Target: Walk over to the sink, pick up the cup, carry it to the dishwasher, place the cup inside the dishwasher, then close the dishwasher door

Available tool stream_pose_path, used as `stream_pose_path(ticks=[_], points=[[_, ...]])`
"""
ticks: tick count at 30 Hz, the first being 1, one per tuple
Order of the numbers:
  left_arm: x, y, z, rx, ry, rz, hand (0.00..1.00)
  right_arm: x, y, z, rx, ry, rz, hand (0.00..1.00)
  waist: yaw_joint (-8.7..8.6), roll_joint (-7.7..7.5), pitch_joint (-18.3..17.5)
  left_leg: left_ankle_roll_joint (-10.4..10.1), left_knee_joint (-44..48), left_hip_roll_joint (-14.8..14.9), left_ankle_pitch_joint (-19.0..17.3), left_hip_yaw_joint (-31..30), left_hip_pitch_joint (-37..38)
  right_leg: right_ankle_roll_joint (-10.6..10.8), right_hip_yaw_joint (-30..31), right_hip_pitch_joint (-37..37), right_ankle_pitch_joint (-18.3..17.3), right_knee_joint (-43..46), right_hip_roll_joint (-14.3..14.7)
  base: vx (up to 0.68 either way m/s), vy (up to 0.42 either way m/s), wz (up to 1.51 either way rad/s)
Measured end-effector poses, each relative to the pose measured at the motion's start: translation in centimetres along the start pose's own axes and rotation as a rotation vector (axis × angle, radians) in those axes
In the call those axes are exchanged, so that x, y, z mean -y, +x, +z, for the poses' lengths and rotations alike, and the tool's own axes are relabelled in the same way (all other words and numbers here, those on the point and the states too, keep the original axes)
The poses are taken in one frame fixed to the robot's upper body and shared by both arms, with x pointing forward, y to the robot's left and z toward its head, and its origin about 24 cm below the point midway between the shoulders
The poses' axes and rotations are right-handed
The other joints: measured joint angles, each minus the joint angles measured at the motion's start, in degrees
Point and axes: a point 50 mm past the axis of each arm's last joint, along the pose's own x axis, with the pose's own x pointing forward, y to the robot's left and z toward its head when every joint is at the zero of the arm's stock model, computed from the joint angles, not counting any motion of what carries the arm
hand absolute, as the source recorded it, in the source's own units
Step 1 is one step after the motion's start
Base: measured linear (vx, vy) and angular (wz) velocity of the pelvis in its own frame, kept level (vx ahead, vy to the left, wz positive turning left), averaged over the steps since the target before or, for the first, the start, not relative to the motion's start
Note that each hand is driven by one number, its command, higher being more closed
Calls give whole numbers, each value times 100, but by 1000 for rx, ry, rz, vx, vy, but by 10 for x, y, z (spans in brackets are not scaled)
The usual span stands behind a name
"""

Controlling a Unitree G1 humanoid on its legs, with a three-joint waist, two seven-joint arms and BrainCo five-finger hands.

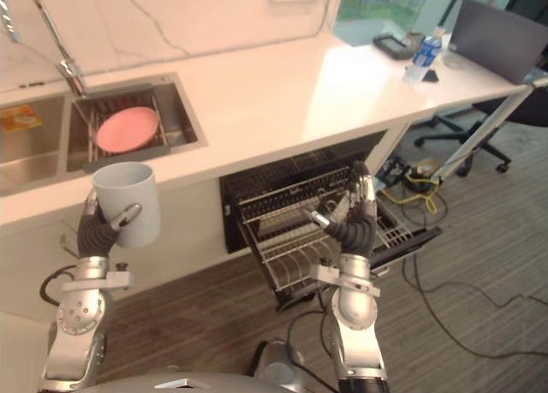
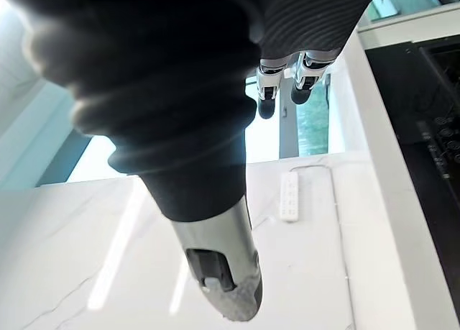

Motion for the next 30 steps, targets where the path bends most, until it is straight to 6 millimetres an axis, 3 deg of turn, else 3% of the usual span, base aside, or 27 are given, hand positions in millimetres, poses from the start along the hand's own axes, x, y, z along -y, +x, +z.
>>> stream_pose_path(ticks=[4, 10, 13, 14, 15, 16, 18, 20, 22, 23, 24, 25, 28, 30], points=[[-2, 0, 1, 16, 3, -8, 100, 1, 0, -1, -10, -6, -26, 0, 54, 96, -50, 0, 20, 19, 1, -9, 145, 64, 331, 123, 7, -230, 188, 90, 32, -37], [-3, 0, 2, 20, 4, -8, 100, -2, -2, -3, -30, 10, -18, 0, -63, 230, -117, -53, -110, -5, 39, 9, 93, 107, 563, -88, 130, -395, 318, 47, 25, -22], [5, 1, -3, -3, -5, -41, 100, -1, -7, -6, -54, 58, -23, 0, -96, 220, -116, -318, 1172, 118, 194, 35, -445, 114, 638, 200, 254, -895, 336, 15, -12, -9], [7, 0, -4, -11, -8, -51, 100, 0, -10, -7, -69, 71, -13, 0, -94, 253, -99, -553, 2217, 317, 404, 34, -847, 103, 731, 395, 300, -1105, 393, -4, 7, -26], [7, -1, -6, -18, -7, -53, 100, -1, -11, -8, -77, 82, -4, 0, -45, 244, -60, -581, 3103, 552, 483, 11, -1231, 85, 903, 559, 326, -1213, 476, -3, 30, -47], [7, -2, -8, -27, -4, -56, 100, -2, -11, -8, -77, 83, 4, 0, -3, 285, -83, -539, 3279, 654, 395, 9, -1283, 84, 997, 586, 325, -1215, 505, 11, 64, -84], [7, -5, -16, -65, 1, -70, 100, -9, -9, -7, -66, 101, 46, 0, 30, 315, -126, -282, 2706, 837, 3, -124, -1320, 116, 1405, 661, 306, -1253, 442, 42, 108, -97], [13, -11, -19, -95, -10, -97, 100, -13, -10, -7, -79, 128, 74, 0, -3, 294, -253, -315, 1409, 666, -5, -699, -1233, 139, 1679, 463, 298, -1267, 321, 35, 182, -90], [24, -16, -23, -134, -31, -131, 100, -13, -10, -8, -92, 156, 86, 0, -14, 420, -359, -335, 375, 725, 269, -974, -1213, 317, 1754, 362, 454, -1435, 263, 52, 264, -79], [32, -18, -26, -162, -43, -156, 100, -10, -9, -9, -101, 156, 80, 0, -94, 560, -446, -296, -160, 785, 673, -918, -1173, 547, 1701, 352, 680, -1603, 262, 70, 269, -34], [36, -18, -29, -174, -55, -166, 100, -8, -9, -10, -102, 146, 75, 0, -124, 672, -476, -325, -363, 825, 976, -912, -1137, 616, 1688, 361, 720, -1657, 317, 94, 361, -38], [39, -19, -37, -218, -74, -168, 100, -5, -11, -15, -131, 148, 52, 0, -105, 629, -528, -707, -533, 725, 1181, -795, -1007, 697, 1738, 417, 790, -1756, 212, 109, 335, -22], [34, -17, -40, -244, -96, -132, 100, -7, -23, -22, -181, 221, -28, 0, -181, 143, -601, -451, -1108, 210, 1395, -668, -810, 979, 1704, 529, 1101, -2142, -262, 97, 283, 1], [30, -17, -40, -248, -104, -100, 100, -10, -24, -22, -183, 235, -7, 0, -142, 69, -637, -418, -1153, 128, 1383, -619, -802, 982, 1655, 542, 1161, -2237, -330, 66, 155, -2]])
